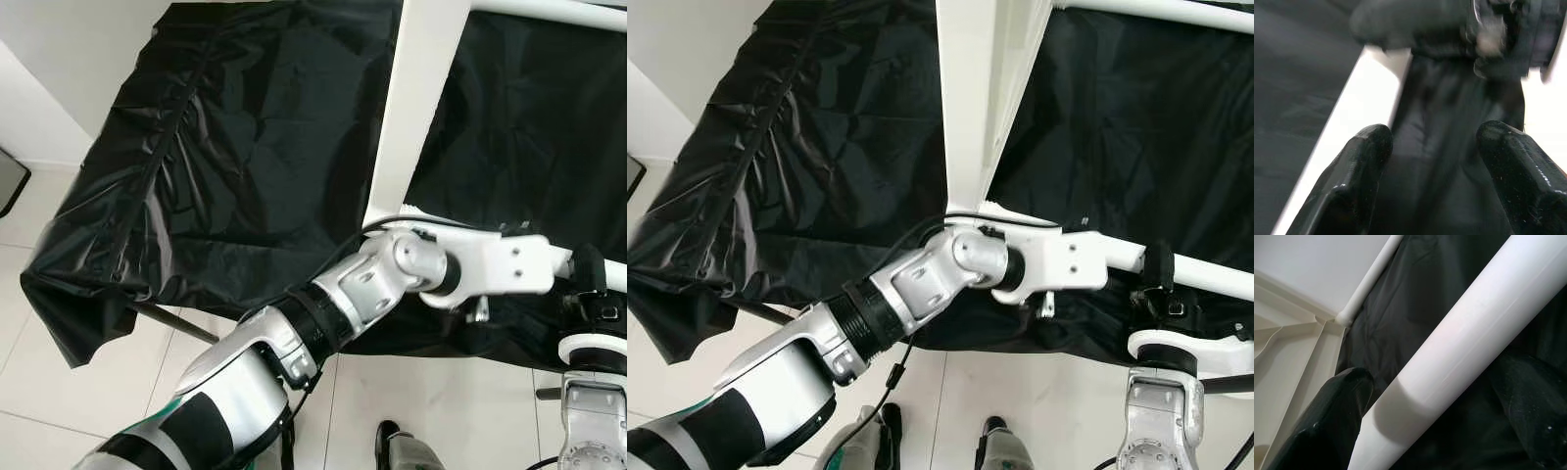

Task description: Building children table

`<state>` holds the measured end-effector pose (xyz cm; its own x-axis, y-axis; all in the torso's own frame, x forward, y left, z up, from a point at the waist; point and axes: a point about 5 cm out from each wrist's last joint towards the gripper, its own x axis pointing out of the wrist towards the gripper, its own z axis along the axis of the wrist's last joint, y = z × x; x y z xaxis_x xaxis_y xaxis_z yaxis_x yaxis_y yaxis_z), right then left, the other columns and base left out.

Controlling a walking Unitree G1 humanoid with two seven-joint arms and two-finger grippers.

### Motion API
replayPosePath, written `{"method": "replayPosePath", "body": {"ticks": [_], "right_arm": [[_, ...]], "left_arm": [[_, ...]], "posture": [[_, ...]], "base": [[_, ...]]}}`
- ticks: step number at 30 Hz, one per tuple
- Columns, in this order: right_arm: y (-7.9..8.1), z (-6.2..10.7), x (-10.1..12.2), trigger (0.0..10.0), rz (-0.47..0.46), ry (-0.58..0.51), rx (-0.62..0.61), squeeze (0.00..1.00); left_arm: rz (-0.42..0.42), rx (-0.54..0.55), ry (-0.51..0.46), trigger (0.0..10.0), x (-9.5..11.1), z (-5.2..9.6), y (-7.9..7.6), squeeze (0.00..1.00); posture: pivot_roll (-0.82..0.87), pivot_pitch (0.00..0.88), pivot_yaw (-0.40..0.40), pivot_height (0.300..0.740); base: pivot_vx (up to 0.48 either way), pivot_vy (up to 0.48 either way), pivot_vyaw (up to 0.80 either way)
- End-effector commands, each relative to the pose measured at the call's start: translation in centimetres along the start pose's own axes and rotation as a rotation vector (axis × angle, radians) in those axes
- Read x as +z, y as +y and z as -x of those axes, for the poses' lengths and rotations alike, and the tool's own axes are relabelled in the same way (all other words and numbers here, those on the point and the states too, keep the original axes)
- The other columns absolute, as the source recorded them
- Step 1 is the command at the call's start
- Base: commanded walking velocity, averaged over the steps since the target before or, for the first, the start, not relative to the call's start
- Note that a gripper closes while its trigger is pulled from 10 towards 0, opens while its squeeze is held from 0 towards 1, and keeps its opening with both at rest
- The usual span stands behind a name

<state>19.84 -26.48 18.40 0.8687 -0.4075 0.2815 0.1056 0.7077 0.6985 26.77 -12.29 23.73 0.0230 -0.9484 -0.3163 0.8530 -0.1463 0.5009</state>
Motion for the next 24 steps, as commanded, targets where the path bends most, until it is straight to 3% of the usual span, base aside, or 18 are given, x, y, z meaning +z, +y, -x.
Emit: {"method": "replayPosePath", "body": {"ticks": [1, 11, 13, 19, 24], "right_arm": [[0.1, 0.3, -0.3, 10.0, -0.021, 0.035, 0.010, 0.00], [1.4, 1.7, 0.4, 10.0, 0.005, 0.060, 0.061, 0.00], [2.3, 3.2, 1.6, 10.0, -0.007, 0.065, 0.106, 0.00], [2.9, 4.0, 2.5, 10.0, -0.063, 0.046, 0.148, 0.00], [3.3, 5.1, 2.5, 10.0, 0.058, 0.087, 0.158, 0.00]], "left_arm": [[0.014, 0.199, -0.015, 10.0, 0.3, -0.7, 0.6, 0.00], [-0.017, 0.271, 0.062, 10.0, -1.0, -1.3, 1.5, 0.00], [-0.021, 0.285, 0.083, 10.0, -1.4, -1.6, 1.7, 0.00], [-0.015, 0.293, 0.090, 10.0, -1.6, -1.9, 1.7, 0.00], [-0.013, 0.294, 0.079, 10.0, -1.5, -2.0, 1.7, 0.00]], "posture": [[0.05, 0.260, 0.124, 0.740], [0.00, 0.253, 0.123, 0.740], [-0.05, 0.247, 0.132, 0.740], [-0.09, 0.243, 0.148, 0.740], [-0.10, 0.244, 0.153, 0.740]], "base": [[0.000, 0.000, 0.00], [0.000, 0.000, 0.00], [0.000, 0.000, 0.00], [0.000, 0.000, 0.00], [0.000, 0.000, 0.00]]}}
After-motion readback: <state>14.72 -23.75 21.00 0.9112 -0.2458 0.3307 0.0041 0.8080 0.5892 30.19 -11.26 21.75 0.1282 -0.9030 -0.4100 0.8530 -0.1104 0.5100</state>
